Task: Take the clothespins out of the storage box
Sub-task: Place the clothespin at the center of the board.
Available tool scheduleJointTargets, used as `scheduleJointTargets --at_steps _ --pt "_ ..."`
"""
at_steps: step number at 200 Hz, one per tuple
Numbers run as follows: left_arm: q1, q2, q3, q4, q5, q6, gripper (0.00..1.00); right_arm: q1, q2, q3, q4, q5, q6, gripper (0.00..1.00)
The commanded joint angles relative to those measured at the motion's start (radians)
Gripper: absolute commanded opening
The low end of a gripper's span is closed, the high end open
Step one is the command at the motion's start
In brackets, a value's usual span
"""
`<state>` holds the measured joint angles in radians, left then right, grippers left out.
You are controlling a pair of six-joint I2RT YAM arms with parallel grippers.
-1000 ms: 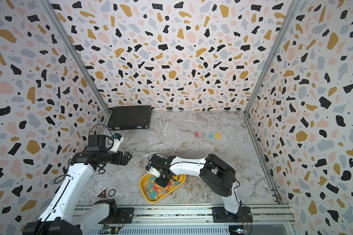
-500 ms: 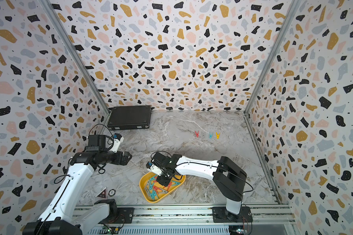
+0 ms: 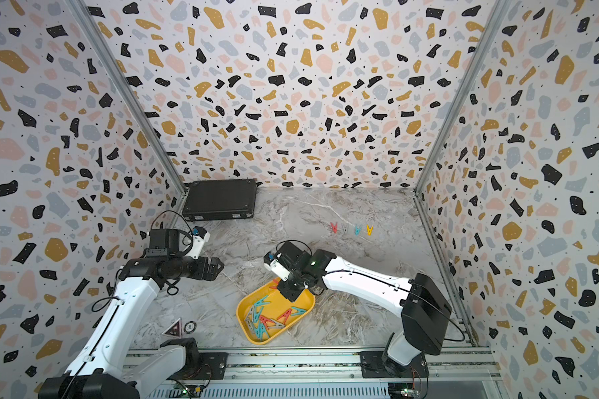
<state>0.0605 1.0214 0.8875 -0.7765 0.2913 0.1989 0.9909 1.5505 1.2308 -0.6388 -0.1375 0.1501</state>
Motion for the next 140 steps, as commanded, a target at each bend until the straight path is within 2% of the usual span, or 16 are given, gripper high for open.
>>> scheduleJointTargets --at_steps 1,69,140 --pt "0.001 -0.001 -0.011 0.022 0.014 0.008 1.0 -0.067 -0.061 -0.016 -0.063 0.031 0.04 0.05" --pt "0.001 -0.001 -0.011 0.021 0.017 0.008 1.0 -0.358 -0.083 -0.076 -0.093 0.005 0.07 0.04" --pt "0.0 -0.002 -0.01 0.018 0.028 0.011 1.0 -0.674 0.006 -0.059 -0.078 -0.007 0.131 0.04"
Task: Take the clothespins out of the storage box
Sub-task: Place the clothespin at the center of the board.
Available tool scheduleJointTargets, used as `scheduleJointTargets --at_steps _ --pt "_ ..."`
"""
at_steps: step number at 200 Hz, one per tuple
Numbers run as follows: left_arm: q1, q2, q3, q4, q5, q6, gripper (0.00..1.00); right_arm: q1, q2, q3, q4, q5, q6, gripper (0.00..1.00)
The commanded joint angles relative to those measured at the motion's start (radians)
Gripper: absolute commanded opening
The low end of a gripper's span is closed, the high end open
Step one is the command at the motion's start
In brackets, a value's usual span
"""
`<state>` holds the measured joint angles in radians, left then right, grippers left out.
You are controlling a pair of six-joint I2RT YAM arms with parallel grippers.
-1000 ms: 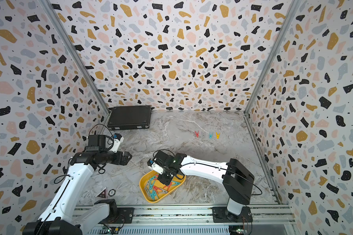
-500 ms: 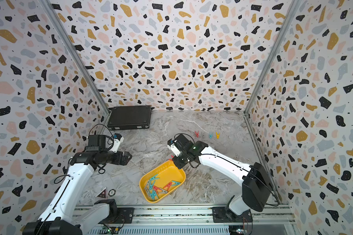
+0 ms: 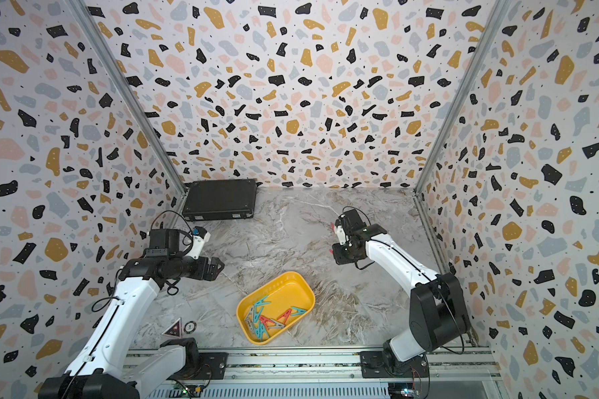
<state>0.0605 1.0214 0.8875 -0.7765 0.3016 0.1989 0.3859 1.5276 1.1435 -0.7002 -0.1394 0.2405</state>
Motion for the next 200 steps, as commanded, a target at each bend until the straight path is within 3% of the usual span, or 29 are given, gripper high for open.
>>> scheduleJointTargets --at_steps 1,113,200 --pt "0.001 -0.002 -0.01 0.018 0.017 0.01 1.0 -0.073 0.031 0.029 -0.016 -0.003 0.042 0.04" --pt "0.001 -0.009 -0.011 0.016 0.034 0.015 1.0 -0.374 0.299 0.308 -0.021 0.047 0.108 0.04" --pt "0.001 -0.011 -0.011 0.013 0.037 0.017 1.0 -0.472 0.569 0.573 -0.084 0.085 0.073 0.05"
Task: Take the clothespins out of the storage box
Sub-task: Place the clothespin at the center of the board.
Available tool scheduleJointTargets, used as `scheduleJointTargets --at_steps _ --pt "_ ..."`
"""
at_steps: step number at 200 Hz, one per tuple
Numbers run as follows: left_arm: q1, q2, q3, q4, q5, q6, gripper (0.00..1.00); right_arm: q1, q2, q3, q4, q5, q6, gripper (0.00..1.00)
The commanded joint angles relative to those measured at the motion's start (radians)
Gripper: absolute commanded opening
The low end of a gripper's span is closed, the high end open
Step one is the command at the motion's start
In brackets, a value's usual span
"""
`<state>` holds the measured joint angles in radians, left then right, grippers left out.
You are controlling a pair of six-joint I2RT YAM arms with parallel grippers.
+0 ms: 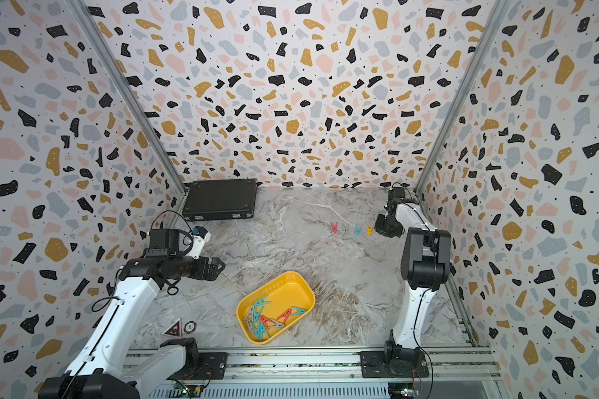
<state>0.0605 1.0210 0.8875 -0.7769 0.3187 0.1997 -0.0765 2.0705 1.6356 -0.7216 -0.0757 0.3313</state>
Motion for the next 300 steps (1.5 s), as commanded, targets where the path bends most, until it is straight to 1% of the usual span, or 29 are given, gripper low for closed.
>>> scheduleJointTargets --at_steps 1,44,76,110,126,149,167,210,248,261,280,300 --pt "0.001 -0.01 -0.011 0.013 0.02 0.016 1.0 -0.009 0.028 0.085 -0.065 0.022 -0.018 0.05" --pt "0.002 -0.013 -0.011 0.014 0.017 0.016 1.0 -0.014 0.126 0.176 -0.105 0.039 -0.038 0.07" --pt "0.002 -0.012 -0.013 0.016 0.021 0.016 1.0 -0.014 0.17 0.201 -0.113 0.028 -0.041 0.08" --pt "0.002 -0.01 -0.01 0.014 0.022 0.016 1.0 -0.014 0.193 0.208 -0.119 0.048 -0.044 0.1" --pt "0.002 -0.008 -0.012 0.016 0.023 0.017 1.0 -0.014 0.2 0.21 -0.118 0.039 -0.042 0.13" --pt "0.002 -0.008 -0.012 0.013 0.023 0.015 1.0 -0.014 0.197 0.209 -0.122 0.036 -0.037 0.21" --pt "0.002 -0.01 -0.011 0.013 0.023 0.016 1.0 -0.014 0.184 0.207 -0.124 0.039 -0.037 0.27" --pt "0.002 -0.012 -0.011 0.014 0.023 0.016 1.0 -0.014 0.12 0.213 -0.133 0.019 -0.033 0.35" --pt "0.002 -0.012 -0.011 0.013 0.024 0.016 1.0 -0.014 0.041 0.214 -0.152 -0.007 -0.029 0.37" --pt "0.002 -0.012 -0.01 0.013 0.023 0.015 1.0 -0.014 0.008 0.209 -0.157 -0.017 -0.025 0.4" --pt "0.002 -0.013 -0.013 0.013 0.023 0.015 1.0 -0.012 -0.049 0.185 -0.158 -0.044 -0.024 0.45" --pt "0.002 -0.012 -0.012 0.016 0.023 0.016 1.0 -0.002 -0.125 0.135 -0.146 -0.081 -0.018 0.45"
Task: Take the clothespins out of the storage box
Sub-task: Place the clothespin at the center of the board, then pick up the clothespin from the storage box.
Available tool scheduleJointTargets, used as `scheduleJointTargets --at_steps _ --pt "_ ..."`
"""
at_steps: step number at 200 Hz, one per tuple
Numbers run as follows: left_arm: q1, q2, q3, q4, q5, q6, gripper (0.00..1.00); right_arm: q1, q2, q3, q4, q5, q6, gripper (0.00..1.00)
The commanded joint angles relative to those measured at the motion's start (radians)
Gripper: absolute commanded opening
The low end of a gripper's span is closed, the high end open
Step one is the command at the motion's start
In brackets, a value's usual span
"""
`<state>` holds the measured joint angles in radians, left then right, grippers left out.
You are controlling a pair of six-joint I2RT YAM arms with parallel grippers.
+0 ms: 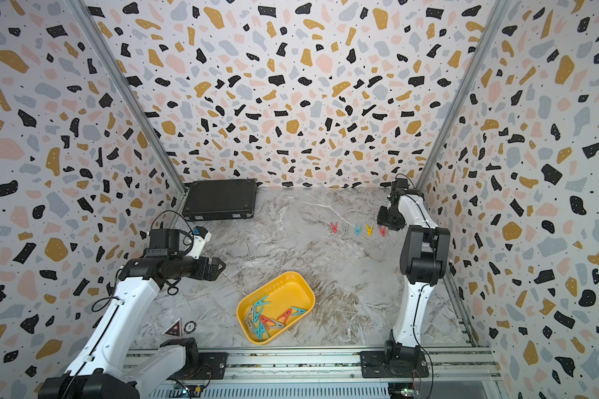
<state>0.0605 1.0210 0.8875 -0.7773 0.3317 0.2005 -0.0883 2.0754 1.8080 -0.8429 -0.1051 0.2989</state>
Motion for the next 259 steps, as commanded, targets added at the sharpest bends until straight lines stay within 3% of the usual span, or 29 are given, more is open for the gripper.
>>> scheduleJointTargets --at_steps 1,60,137,192,259 --pt "0.002 -0.012 -0.012 0.016 0.01 0.015 1.0 0.011 -0.135 -0.041 -0.024 -0.055 0.014 0.45" --pt "0.002 -0.008 -0.012 0.016 0.007 0.015 1.0 0.165 -0.406 -0.265 0.01 -0.137 0.014 0.44" --pt "0.002 -0.001 -0.011 0.019 -0.008 0.01 1.0 0.558 -0.688 -0.545 0.082 -0.289 -0.056 0.38" --pt "0.002 0.007 -0.01 0.02 -0.014 0.009 1.0 0.846 -0.725 -0.616 0.129 -0.272 -0.196 0.38" --pt "0.002 0.011 -0.008 0.023 -0.035 0.003 1.0 1.075 -0.556 -0.62 0.232 -0.261 -0.279 0.37"
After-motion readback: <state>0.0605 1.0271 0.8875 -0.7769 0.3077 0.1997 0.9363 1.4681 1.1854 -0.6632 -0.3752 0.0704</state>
